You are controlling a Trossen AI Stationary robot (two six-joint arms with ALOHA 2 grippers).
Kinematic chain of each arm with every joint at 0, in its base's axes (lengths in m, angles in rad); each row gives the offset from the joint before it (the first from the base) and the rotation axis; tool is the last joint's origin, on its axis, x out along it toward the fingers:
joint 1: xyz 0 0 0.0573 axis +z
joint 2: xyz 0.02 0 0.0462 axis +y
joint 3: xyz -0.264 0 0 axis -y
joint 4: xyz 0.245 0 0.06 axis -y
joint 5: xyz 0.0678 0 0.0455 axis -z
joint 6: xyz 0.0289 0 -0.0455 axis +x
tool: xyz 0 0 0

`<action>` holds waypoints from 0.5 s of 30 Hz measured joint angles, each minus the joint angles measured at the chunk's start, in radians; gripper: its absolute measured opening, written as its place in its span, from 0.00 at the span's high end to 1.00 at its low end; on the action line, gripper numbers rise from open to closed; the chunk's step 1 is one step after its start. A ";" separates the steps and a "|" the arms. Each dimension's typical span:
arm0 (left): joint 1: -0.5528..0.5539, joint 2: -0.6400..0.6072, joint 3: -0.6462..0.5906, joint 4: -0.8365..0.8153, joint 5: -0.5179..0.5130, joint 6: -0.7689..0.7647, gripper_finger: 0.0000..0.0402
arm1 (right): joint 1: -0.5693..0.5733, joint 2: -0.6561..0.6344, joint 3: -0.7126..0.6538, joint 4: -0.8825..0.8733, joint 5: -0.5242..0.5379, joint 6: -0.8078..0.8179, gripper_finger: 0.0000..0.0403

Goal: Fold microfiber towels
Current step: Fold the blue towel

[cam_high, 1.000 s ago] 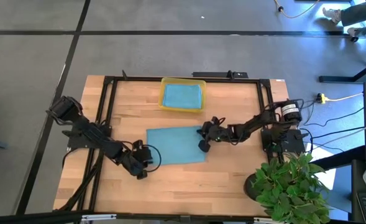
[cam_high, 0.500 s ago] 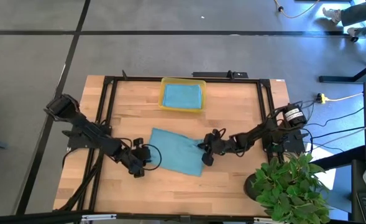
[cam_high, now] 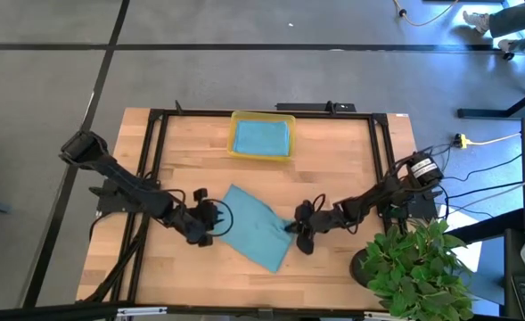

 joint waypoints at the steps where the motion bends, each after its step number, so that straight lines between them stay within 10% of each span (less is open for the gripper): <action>1: 0.008 0.000 0.000 0.001 -0.001 0.000 0.77 | -0.001 -0.011 0.001 -0.003 0.002 -0.006 0.97; 15: 0.155 0.000 0.000 0.001 0.002 0.005 0.77 | -0.033 -0.147 0.002 -0.139 0.213 -0.062 0.97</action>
